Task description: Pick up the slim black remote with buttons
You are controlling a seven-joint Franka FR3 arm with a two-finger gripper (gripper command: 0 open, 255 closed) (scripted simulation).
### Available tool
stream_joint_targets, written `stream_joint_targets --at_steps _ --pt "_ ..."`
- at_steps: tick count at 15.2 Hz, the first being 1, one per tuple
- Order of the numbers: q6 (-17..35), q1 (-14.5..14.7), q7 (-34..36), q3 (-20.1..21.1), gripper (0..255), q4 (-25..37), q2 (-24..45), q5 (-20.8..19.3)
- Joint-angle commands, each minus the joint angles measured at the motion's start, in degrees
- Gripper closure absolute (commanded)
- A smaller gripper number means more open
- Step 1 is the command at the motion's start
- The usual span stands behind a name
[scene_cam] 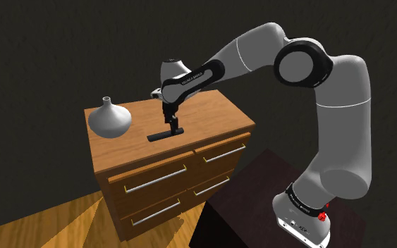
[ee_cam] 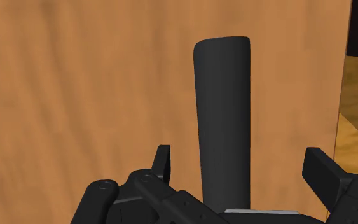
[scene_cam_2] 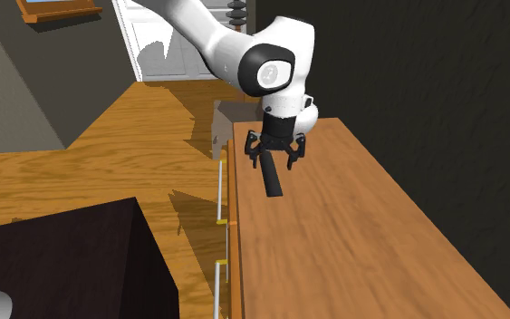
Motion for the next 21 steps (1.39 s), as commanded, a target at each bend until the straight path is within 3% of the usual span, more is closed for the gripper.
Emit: stream_joint_targets --at_steps 1,6,7,15,21 --pt "1.1 0.0 -0.1 0.0 0 0.0 1.1 -0.1" --pt "2.9 0.1 -0.1 -0.2 0 0.1 3.0 -0.3" --pt "3.0 0.2 -0.1 -0.1 255 0.1 3.0 -0.3" --pt "3.2 0.0 -0.2 -0.2 255 -0.2 3.0 -0.3" --pt "0.3 0.0 -0.1 0.0 255 0.0 0.3 -0.1"
